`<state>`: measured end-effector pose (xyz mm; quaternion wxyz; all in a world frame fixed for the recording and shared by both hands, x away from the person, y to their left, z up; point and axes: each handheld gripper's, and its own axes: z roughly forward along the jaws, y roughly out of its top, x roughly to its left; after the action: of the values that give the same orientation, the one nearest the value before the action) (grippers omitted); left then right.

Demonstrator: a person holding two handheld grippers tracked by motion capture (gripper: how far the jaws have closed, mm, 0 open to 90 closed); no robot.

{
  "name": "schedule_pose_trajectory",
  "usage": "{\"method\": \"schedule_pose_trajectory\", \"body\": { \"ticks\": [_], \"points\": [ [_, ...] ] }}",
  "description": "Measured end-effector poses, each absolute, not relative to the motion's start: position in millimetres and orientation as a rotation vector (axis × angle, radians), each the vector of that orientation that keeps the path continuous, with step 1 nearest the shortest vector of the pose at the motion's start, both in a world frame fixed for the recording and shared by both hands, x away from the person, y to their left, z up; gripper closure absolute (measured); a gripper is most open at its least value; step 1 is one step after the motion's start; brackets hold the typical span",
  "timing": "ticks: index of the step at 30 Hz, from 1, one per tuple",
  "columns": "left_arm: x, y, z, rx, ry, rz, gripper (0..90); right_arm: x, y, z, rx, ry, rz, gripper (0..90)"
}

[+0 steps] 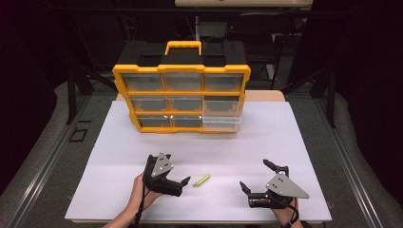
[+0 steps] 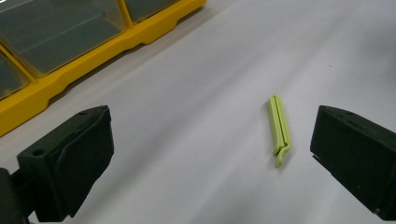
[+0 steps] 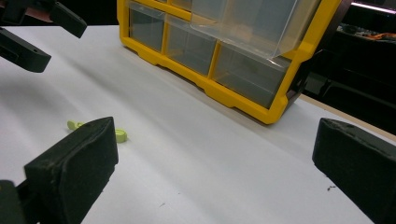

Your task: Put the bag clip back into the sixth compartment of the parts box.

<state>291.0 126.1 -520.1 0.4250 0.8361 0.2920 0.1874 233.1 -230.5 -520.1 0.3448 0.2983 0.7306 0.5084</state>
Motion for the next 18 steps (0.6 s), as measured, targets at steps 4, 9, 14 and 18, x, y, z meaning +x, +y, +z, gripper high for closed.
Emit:
{"method": "schedule_pose_trajectory", "body": {
  "ticks": [4, 9, 14, 18],
  "points": [
    [292, 119, -518, 2.117, 0.729, 0.477, 0.0, 233, -231, -520, 0.781, 1.889, 1.316, 0.0],
    [295, 107, -515, 2.154, 0.736, 0.439, 0.0, 233, -231, -520, 0.782, 1.893, 1.312, 0.0],
    [297, 94, -515, 2.199, 0.728, 0.426, 0.0, 233, -231, -520, 0.78, 1.892, 1.31, 0.0],
    [299, 85, -517, 2.234, 0.729, 0.419, 0.0, 233, -231, -520, 0.78, 1.896, 1.31, 0.0]
  ]
}}
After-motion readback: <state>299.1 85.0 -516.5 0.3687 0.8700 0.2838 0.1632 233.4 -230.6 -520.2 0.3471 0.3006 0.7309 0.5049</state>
